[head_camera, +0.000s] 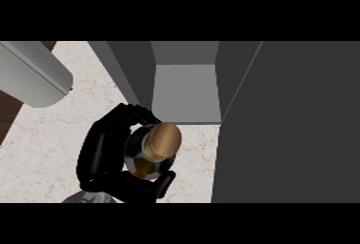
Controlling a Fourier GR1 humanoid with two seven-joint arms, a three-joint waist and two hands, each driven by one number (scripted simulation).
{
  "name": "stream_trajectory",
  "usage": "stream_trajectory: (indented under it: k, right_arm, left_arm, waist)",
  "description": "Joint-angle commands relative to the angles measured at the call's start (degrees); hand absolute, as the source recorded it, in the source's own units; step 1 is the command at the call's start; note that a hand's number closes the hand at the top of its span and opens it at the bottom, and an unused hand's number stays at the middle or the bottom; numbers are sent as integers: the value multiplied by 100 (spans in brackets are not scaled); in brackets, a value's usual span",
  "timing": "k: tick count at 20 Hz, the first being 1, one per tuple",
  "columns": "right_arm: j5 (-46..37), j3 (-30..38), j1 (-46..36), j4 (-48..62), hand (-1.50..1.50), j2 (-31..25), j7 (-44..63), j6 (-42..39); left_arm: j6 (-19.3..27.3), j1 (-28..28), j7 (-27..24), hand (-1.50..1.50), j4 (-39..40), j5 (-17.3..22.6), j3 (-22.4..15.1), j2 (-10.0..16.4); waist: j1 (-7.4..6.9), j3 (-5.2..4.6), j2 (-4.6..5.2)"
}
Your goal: Pick up the wine, place it into the cabinet and close the cabinet
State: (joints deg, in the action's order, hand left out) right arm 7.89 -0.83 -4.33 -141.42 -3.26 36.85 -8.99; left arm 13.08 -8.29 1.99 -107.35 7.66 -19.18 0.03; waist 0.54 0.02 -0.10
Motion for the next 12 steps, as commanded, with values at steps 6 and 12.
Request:
stream_trajectory:
  k: [6,12]
  right_arm:
    - [678,170,60,-699,-150,-38,418,51]
    - [815,460,-278,-280,-150,-86,336,67]
  left_arm:
    - [1508,-1667,244,150,966,-36,-460,-3]
    - [2380,-2258,536,150,1205,-98,-883,-3]
  waist:
    - [44,-1,6]
    - [10,0,5]
